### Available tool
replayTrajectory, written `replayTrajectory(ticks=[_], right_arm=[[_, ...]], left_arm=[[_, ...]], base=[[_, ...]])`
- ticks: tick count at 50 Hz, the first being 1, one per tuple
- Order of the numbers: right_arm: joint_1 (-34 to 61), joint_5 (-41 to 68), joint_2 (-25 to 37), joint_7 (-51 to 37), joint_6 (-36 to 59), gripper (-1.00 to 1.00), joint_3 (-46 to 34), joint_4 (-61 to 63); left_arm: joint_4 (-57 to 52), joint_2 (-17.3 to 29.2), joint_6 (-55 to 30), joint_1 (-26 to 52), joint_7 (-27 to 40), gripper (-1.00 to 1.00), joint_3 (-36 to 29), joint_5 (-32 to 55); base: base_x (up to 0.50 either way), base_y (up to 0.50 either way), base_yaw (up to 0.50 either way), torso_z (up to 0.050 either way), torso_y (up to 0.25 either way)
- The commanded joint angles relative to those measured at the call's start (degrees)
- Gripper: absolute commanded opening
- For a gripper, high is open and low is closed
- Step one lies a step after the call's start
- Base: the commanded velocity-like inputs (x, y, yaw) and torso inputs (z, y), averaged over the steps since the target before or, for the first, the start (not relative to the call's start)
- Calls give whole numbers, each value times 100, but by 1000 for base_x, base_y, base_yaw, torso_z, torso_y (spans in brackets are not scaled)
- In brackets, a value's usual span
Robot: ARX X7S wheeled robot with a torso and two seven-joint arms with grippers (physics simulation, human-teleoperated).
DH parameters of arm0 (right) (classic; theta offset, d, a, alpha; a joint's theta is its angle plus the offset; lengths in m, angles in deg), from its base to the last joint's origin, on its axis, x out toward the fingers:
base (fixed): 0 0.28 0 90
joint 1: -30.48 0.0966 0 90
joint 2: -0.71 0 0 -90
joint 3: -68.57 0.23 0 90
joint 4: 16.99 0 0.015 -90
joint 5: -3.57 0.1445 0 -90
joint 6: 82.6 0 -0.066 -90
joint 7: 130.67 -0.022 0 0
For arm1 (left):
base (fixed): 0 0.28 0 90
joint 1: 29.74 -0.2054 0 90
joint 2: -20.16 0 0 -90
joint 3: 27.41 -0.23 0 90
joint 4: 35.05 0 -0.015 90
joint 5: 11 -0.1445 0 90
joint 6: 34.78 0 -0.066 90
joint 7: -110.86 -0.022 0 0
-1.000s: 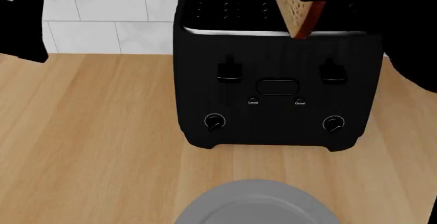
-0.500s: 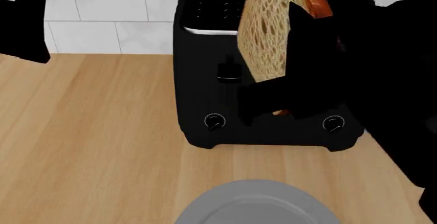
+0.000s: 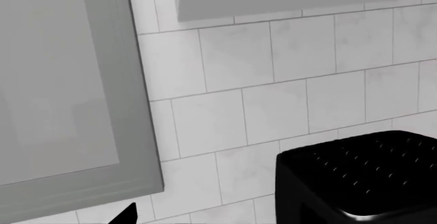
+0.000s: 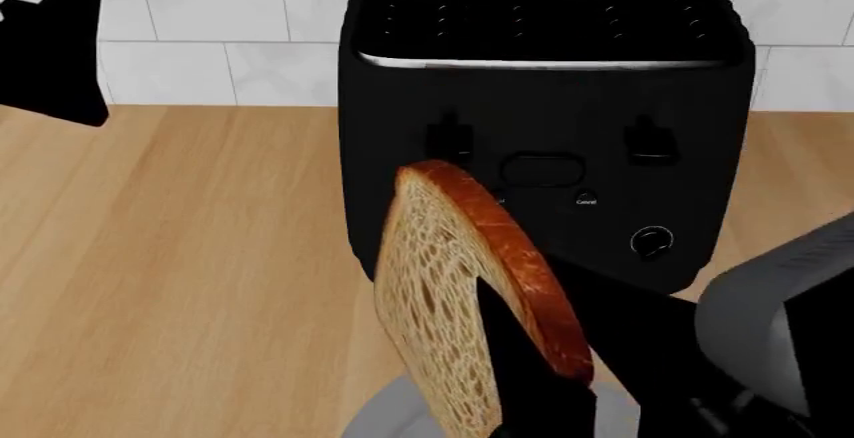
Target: Place the toasted item on a plate.
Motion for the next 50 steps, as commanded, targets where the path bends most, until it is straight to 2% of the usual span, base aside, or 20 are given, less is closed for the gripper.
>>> replayTrajectory(ticks=[1, 16, 31, 50], right_arm=[[-469, 233, 74, -15, -229, -100, 218, 488], [-1393, -134, -208, 225, 131, -100, 578, 579], [-1959, -483, -457, 420, 453, -100, 791, 559], [-2750, -873, -754, 819, 1049, -100, 1458, 427]], left_arm=[[-18, 3, 29, -58, 40, 100, -1, 47], [58, 56, 236, -191, 15, 100, -126, 1], [41, 124, 324, -298, 15, 100, -129, 35], [41, 125, 325, -303, 84, 100, -172, 91]], base=[[0, 0, 0, 0, 0], [0, 0, 0, 0, 0], [0, 0, 0, 0, 0], [0, 0, 0, 0, 0]])
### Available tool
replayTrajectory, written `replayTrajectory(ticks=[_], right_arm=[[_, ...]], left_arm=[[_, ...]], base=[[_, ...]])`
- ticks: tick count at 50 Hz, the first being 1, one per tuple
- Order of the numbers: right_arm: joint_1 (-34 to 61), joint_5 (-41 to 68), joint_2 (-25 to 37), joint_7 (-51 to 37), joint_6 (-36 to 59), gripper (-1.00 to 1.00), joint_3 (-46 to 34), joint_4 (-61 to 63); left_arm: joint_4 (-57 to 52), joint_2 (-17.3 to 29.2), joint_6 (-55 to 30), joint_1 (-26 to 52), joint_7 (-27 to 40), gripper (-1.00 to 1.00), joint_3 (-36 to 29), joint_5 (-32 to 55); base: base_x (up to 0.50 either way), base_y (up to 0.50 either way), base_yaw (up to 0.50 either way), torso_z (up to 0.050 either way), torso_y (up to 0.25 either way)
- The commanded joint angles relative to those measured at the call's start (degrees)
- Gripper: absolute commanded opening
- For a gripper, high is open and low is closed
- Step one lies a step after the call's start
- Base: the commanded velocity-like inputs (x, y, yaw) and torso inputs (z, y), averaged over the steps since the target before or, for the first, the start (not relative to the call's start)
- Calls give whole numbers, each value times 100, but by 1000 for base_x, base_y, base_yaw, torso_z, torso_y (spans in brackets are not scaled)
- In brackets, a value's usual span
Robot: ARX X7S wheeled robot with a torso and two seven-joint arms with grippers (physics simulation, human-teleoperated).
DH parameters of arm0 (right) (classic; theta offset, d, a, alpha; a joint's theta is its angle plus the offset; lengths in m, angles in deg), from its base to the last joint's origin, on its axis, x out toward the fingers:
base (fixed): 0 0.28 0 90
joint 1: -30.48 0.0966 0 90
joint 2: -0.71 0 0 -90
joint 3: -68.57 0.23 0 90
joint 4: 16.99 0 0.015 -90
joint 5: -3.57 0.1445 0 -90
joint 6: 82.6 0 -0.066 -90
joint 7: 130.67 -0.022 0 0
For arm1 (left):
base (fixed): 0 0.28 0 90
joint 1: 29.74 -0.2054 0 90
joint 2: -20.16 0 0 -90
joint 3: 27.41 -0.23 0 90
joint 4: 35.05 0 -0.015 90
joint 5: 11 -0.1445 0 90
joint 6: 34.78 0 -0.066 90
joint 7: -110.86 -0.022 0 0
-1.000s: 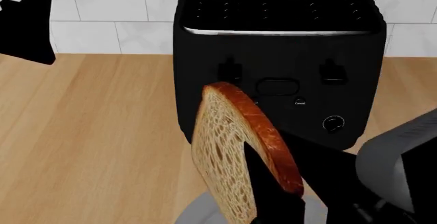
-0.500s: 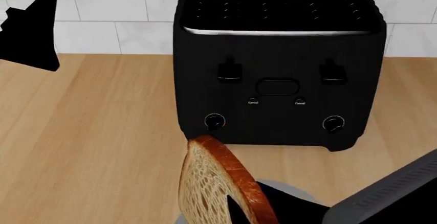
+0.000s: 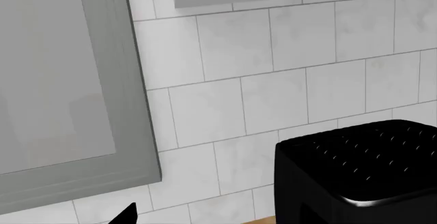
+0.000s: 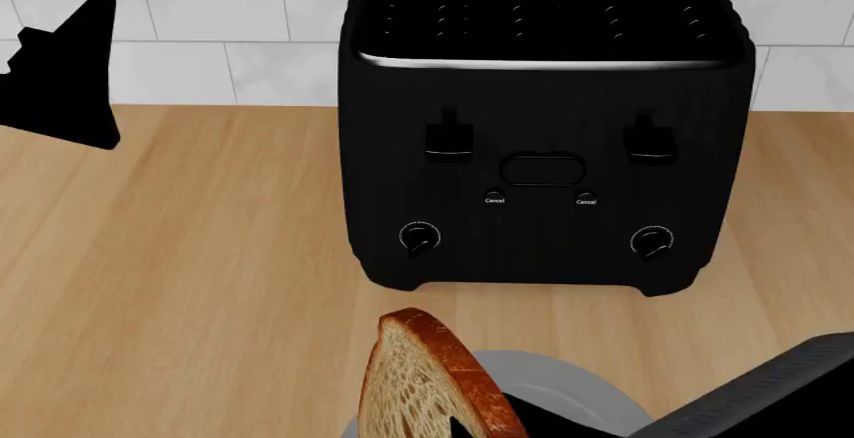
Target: Place the toasted item on a plate.
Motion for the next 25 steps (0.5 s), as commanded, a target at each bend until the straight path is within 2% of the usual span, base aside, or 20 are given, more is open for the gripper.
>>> replayTrajectory(ticks=[1, 25], right_arm=[[-482, -248, -196, 261, 388, -100, 428, -67], [-1108, -739, -678, 759, 1079, -100, 1021, -260]], left_arm=[[7, 3, 5, 10, 37, 100, -35, 31], [60, 25, 92, -20, 80, 100, -124, 57]], base=[[0, 0, 0, 0, 0], [0, 0, 0, 0, 0]])
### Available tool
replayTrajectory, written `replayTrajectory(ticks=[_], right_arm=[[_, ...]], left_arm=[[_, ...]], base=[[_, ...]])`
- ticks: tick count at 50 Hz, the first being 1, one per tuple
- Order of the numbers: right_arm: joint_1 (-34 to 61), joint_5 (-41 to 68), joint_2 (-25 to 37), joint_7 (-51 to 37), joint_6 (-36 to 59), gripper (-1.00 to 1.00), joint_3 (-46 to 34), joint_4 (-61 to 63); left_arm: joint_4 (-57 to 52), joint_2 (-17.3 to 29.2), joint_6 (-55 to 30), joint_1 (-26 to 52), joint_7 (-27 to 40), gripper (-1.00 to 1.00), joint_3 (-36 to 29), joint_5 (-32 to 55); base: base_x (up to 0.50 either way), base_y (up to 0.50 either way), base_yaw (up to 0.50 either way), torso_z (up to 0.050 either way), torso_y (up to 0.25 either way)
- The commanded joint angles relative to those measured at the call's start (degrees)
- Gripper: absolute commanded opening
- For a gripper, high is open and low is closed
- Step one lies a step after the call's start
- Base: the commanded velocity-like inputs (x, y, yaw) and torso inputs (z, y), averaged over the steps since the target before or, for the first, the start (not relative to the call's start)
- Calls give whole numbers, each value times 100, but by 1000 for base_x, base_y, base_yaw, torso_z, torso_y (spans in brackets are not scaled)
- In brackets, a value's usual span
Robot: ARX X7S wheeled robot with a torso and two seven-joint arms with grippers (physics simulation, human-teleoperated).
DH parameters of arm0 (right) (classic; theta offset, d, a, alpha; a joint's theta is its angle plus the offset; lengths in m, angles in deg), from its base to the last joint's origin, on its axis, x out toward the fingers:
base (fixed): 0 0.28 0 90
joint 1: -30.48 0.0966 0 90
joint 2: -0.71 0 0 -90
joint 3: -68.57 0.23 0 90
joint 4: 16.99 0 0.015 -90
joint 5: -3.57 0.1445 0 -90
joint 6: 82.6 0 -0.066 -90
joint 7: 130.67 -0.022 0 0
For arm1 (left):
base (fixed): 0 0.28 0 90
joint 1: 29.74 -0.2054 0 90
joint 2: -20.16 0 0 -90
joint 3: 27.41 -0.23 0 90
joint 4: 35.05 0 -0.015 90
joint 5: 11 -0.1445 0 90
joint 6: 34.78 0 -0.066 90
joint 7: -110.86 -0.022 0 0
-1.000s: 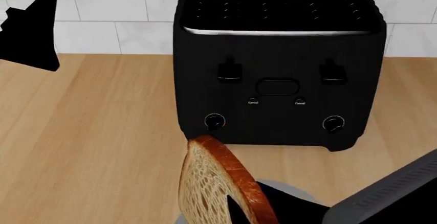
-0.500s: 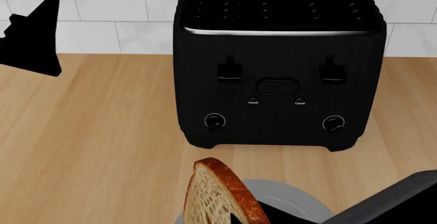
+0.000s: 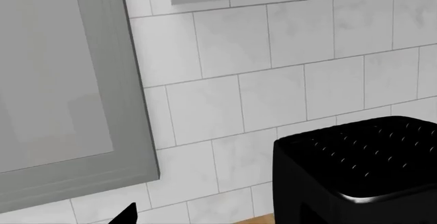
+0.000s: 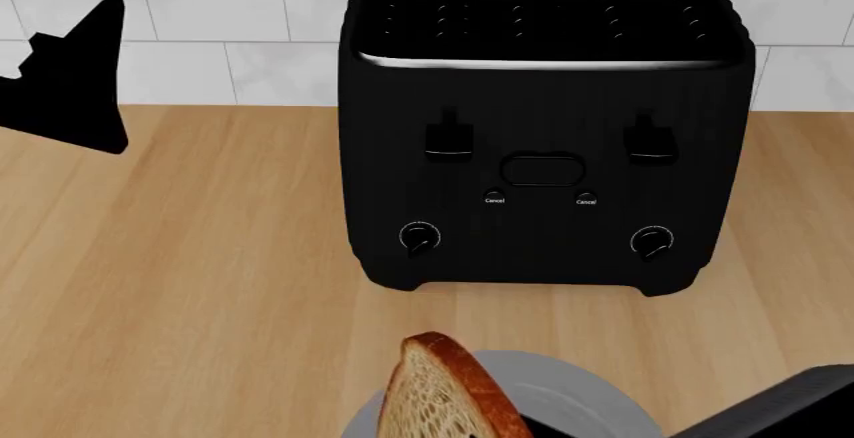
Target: Place the toasted item on a plate.
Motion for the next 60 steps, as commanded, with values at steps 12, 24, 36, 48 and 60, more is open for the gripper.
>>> replayTrajectory(ticks=[12, 24, 36, 48, 60], right_arm=[[-450, -456, -402, 421, 547, -100, 379, -108], [-560, -677, -528, 584, 697, -100, 432, -141], [-725, -1045, -777, 934, 1036, -100, 621, -208], [-888, -1525, -925, 1384, 1273, -100, 792, -252], [-1075, -1975, -890, 1868, 1187, -100, 845, -154]], left_arm=[[13, 47, 34, -8, 50, 100, -34, 52], [0, 60, 68, -54, 79, 100, -21, 92], [-5, 91, 142, -138, 97, 100, -17, 105], [4, 123, 171, -132, 108, 100, -34, 131], [14, 148, 210, -148, 124, 100, -61, 146]], base=[[0, 0, 0, 0, 0], [0, 0, 0, 0, 0], [0, 0, 0, 0, 0], [0, 0, 0, 0, 0], [0, 0, 0, 0, 0]])
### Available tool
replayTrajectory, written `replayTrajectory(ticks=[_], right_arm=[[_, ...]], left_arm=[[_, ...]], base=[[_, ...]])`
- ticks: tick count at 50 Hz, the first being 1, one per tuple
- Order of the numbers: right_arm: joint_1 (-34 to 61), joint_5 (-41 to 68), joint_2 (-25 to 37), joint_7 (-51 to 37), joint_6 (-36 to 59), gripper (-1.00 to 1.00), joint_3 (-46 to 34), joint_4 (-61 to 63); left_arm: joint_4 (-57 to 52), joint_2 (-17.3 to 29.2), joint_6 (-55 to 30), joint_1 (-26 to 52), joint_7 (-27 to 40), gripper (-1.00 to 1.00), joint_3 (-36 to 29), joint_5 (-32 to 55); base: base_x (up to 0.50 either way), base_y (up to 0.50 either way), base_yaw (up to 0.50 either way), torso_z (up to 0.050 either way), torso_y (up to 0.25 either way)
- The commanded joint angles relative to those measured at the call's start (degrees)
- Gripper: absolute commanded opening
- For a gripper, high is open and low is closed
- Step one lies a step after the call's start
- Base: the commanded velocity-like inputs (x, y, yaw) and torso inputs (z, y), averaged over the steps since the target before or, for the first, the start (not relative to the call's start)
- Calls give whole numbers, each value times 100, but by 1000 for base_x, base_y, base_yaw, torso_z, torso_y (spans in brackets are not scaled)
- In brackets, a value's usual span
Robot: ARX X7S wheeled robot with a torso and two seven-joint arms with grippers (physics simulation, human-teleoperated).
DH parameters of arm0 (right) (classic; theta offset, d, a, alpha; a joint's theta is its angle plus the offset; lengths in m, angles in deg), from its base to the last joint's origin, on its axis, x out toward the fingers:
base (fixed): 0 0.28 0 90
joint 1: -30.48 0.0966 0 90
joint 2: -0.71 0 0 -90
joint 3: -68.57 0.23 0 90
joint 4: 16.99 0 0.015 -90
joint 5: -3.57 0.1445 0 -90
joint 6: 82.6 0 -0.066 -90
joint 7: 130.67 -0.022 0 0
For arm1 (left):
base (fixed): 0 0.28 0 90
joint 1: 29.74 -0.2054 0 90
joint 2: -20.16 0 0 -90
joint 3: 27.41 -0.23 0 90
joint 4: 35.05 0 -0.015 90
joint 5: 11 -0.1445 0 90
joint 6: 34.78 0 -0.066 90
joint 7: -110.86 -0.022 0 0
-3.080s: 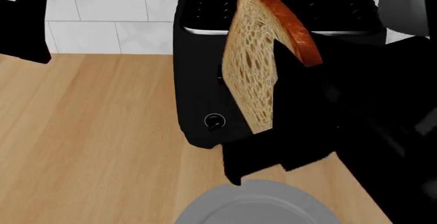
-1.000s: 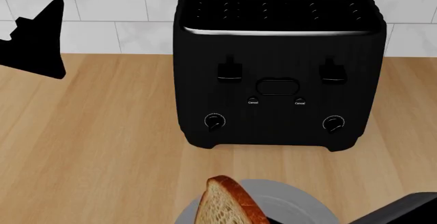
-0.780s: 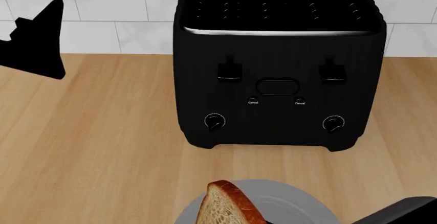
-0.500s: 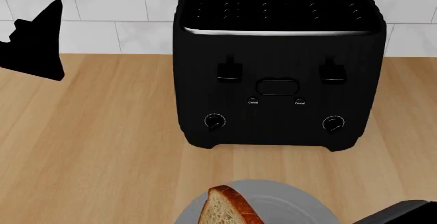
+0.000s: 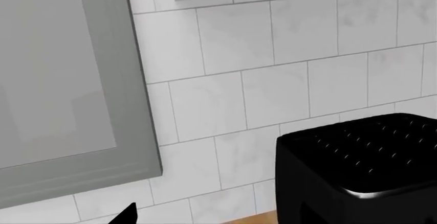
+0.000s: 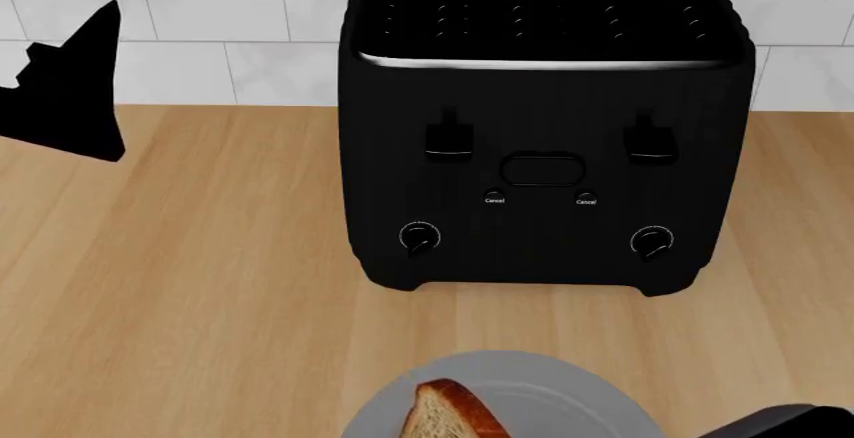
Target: Place the toasted item on a plate.
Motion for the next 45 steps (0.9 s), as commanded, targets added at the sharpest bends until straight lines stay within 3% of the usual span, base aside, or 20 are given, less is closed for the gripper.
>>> replayTrajectory(ticks=[1, 10, 11, 25, 45], right_arm=[[-157, -436, -28, 443, 30, -100, 89, 50], [-287, -700, -41, 738, -1, -100, 133, 109], [-292, -702, -19, 727, -37, 100, 105, 116], [-392, -742, 86, 755, -301, 100, -1, 226], [269, -704, 578, 358, -776, 100, -440, 190]], left_arm=[[25, 21, 59, -24, 8, 100, -25, 7], [11, 41, 74, -45, 30, 100, -21, 32], [8, 38, 67, -45, 39, 100, -10, 43], [-78, 52, -26, -37, 127, 100, 85, 170], [-119, 121, 83, -196, 145, 100, 182, 234]], base=[[0, 0, 0, 0, 0], [0, 0, 0, 0, 0], [0, 0, 0, 0, 0], [0, 0, 0, 0, 0], [0, 0, 0, 0, 0]])
